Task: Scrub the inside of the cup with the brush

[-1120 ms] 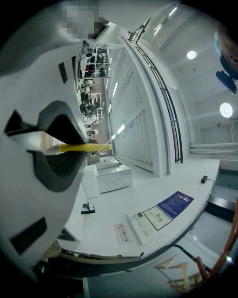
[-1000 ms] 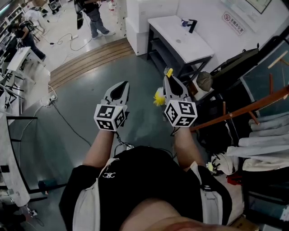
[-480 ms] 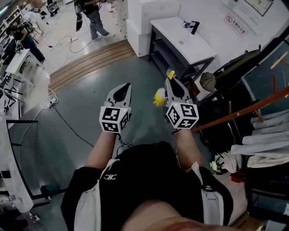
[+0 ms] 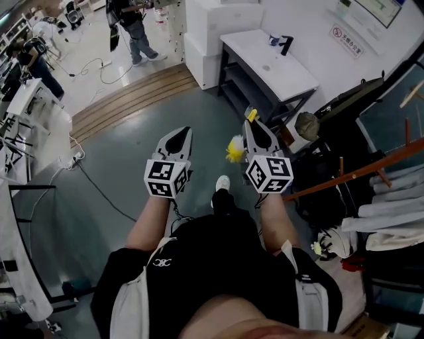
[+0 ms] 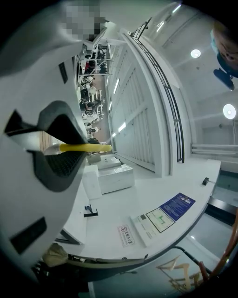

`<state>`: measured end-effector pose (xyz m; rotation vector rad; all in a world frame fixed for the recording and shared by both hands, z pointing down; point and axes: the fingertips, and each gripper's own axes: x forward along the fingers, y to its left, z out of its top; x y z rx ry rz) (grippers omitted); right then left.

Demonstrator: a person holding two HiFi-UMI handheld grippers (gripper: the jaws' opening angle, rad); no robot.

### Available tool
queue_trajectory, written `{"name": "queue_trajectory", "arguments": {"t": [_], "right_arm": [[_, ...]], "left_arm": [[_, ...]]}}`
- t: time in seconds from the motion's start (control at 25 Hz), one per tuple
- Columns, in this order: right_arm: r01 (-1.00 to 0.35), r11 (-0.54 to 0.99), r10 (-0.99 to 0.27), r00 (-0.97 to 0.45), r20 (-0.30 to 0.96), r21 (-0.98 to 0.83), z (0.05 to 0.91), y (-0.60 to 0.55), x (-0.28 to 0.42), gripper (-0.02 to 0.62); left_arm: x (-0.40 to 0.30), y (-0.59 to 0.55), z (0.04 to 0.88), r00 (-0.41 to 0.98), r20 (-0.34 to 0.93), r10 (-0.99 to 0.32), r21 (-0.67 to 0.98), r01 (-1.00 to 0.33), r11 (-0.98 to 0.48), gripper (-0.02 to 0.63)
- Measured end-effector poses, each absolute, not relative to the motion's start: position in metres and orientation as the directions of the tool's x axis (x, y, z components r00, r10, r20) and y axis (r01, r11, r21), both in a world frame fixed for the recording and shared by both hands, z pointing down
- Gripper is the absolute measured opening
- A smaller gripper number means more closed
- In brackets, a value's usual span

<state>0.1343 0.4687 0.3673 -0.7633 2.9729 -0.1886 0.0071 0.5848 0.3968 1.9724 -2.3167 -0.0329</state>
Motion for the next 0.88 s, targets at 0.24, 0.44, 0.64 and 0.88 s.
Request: {"name": "queue_trajectory", "arguments": {"t": [0.24,0.44,0.64,0.88], "right_arm": [[-0.474,0.866,-0.485,-0.873,-0.04,-0.159,0.374,0.424,0.108,0.049],[-0.468,0.866,-0.481,-0.876,-0.041,-0.179,0.376,0.367,0.08,0.049],[-0.452,0.873,-0.466,-0.884,-0.037,-0.181,0.374,0.301,0.054,0.049],[-0.45,0.874,-0.465,-0.884,-0.045,-0.182,0.362,0.224,0.03,0.049]], "left_arm": [[-0.021,0.545,0.401,-0.165,0.076,-0.983,0.057,-0.984,0.169,0.014],[-0.048,0.49,0.4,-0.168,0.078,-0.983,0.055,-0.983,0.173,0.014],[-0.074,0.422,0.395,-0.178,0.085,-0.98,0.066,-0.981,0.183,0.014],[-0.099,0.346,0.382,-0.173,0.096,-0.98,0.09,-0.979,0.182,0.014]]}}
